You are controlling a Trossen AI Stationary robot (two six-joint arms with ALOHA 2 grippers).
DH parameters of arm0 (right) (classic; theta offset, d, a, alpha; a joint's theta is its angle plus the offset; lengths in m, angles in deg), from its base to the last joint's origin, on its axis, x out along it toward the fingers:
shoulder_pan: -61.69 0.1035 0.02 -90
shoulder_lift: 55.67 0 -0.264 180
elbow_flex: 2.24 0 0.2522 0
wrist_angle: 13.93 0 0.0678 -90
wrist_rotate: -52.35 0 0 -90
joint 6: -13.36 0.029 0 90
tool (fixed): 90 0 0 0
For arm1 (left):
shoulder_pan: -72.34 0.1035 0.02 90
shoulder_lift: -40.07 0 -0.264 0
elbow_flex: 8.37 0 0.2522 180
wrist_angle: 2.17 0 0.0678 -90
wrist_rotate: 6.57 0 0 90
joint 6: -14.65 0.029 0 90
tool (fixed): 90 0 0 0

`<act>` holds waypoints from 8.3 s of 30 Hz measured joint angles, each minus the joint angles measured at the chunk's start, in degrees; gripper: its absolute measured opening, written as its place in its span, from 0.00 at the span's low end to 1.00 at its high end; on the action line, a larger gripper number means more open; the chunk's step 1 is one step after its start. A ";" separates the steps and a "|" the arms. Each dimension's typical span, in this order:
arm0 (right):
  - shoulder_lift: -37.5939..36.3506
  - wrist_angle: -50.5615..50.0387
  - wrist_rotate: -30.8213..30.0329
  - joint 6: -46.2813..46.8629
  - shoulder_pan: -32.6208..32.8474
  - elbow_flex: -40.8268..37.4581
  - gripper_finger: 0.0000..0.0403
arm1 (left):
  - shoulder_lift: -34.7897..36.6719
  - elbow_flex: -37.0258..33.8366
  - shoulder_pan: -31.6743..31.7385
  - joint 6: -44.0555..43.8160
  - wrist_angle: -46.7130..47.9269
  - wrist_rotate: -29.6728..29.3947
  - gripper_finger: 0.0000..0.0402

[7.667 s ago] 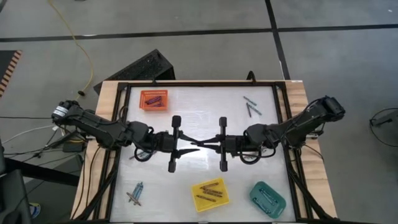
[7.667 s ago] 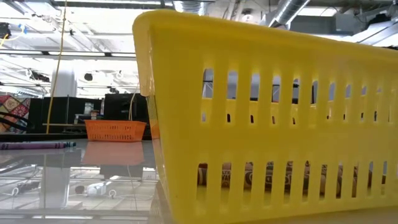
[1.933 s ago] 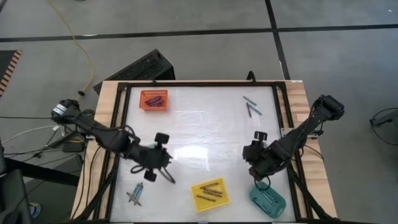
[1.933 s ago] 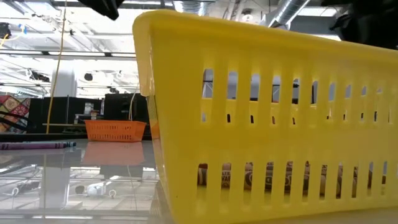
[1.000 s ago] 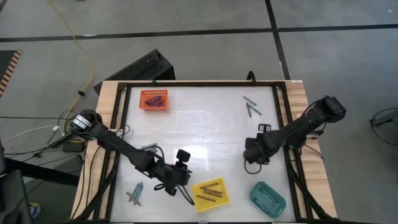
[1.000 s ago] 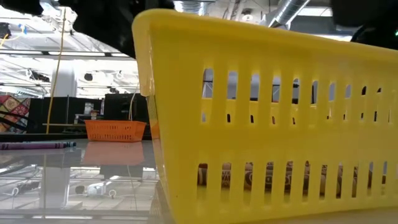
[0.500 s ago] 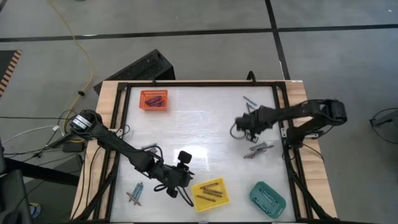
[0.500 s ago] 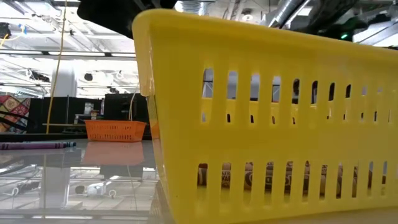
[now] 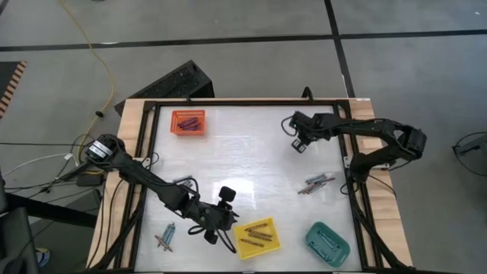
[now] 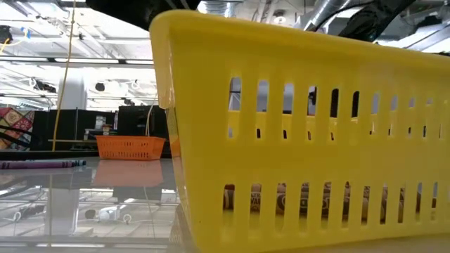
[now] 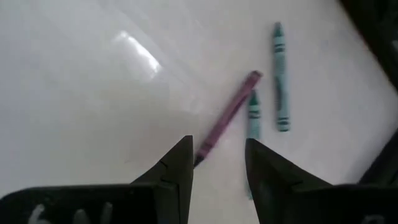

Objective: Sort crayons
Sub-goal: Put the green crayon into the green bin

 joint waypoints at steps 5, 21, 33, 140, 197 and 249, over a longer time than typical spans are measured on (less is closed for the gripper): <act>0.18 3.17 3.10 -2.27 -6.45 0.00 0.34 | 0.00 0.00 0.00 0.02 0.05 0.00 0.16; 5.79 11.72 11.74 -5.65 -19.71 0.18 0.34 | 0.00 0.00 0.02 0.48 -0.69 -0.04 0.16; 17.96 10.27 11.79 -8.16 -20.13 10.64 0.34 | 0.00 0.00 0.38 0.42 -0.80 0.02 0.16; -3.30 -2.89 0.28 44.89 58.68 12.28 0.00 | 0.00 0.02 1.10 -1.61 -1.55 -0.13 0.16; 23.05 -17.49 -6.41 83.78 87.69 36.65 0.00 | 0.00 0.02 9.43 4.62 -9.99 9.55 0.16; 26.92 -29.40 -0.35 99.13 92.65 36.63 0.31 | -7.56 0.42 15.72 2.69 -20.24 22.67 0.17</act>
